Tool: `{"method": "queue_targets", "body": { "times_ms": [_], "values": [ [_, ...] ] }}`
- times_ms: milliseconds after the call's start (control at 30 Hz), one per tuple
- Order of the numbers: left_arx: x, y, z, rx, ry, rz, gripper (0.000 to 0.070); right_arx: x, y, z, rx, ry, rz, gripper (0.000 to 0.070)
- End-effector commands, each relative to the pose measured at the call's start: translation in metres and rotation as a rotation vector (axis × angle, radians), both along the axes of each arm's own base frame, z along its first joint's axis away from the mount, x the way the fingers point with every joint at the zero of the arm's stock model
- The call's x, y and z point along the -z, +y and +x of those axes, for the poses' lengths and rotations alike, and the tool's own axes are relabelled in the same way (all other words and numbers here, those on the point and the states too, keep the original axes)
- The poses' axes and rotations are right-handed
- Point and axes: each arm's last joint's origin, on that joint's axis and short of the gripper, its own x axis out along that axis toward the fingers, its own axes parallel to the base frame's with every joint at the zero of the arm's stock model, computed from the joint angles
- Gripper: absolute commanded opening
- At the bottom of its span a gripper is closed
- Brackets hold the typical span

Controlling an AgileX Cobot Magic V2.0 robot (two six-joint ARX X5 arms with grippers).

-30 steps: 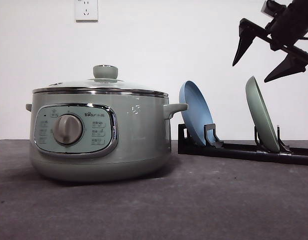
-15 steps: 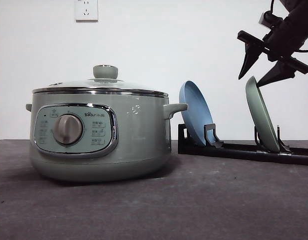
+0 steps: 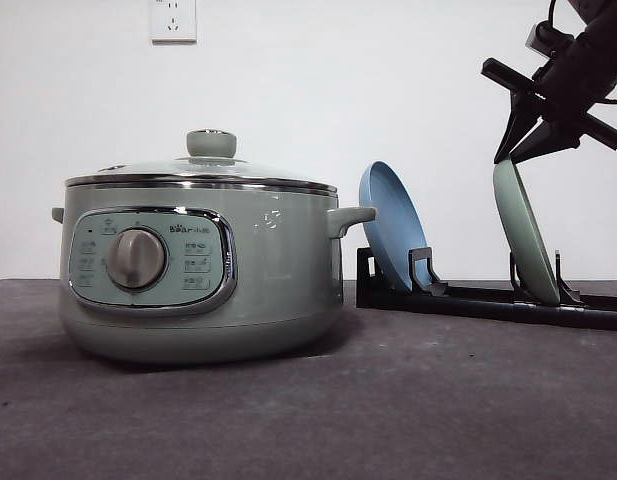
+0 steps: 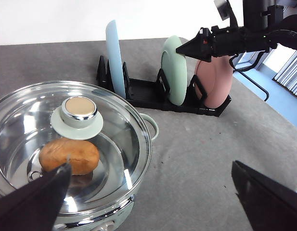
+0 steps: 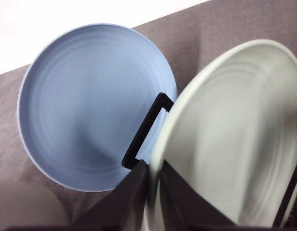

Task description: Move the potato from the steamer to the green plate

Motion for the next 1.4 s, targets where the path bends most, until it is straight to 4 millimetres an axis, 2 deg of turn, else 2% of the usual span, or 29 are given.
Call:
{"method": "queue_targets", "body": {
  "times_ms": [0,200,367,633,833,1033,1167,1367],
  "values": [
    [-0.007,-0.001,-0.001,0.018,-0.032,0.001,0.07,-0.002,-0.001,0.005,0.007,-0.012,0.011,0.0007],
    [-0.006,-0.001,-0.001,0.019,-0.025,0.003,0.07,-0.006,-0.001,0.005,-0.013,-0.027,0.055,0.0007],
    [-0.005,0.0,-0.001,0.02,-0.009,0.012,0.07,-0.017,-0.001,0.0,-0.036,-0.042,0.121,0.0007],
    [-0.004,-0.001,-0.002,0.022,-0.005,0.013,0.07,-0.06,0.0,-0.029,-0.073,-0.158,0.138,0.0007],
    [-0.004,-0.003,-0.003,0.042,-0.001,0.014,0.07,-0.095,0.003,-0.062,-0.13,-0.236,0.153,0.0007],
    [-0.004,-0.006,-0.005,0.067,-0.002,0.017,0.07,-0.124,0.02,-0.11,-0.224,-0.3,0.058,0.0008],
    [-0.003,-0.006,-0.005,0.073,0.0,0.02,0.07,-0.133,0.034,-0.145,-0.273,-0.313,-0.079,0.0007],
    [-0.003,-0.007,-0.006,0.076,-0.004,0.023,0.07,-0.134,0.053,-0.188,-0.35,-0.263,-0.242,0.0007]
  ]
}}
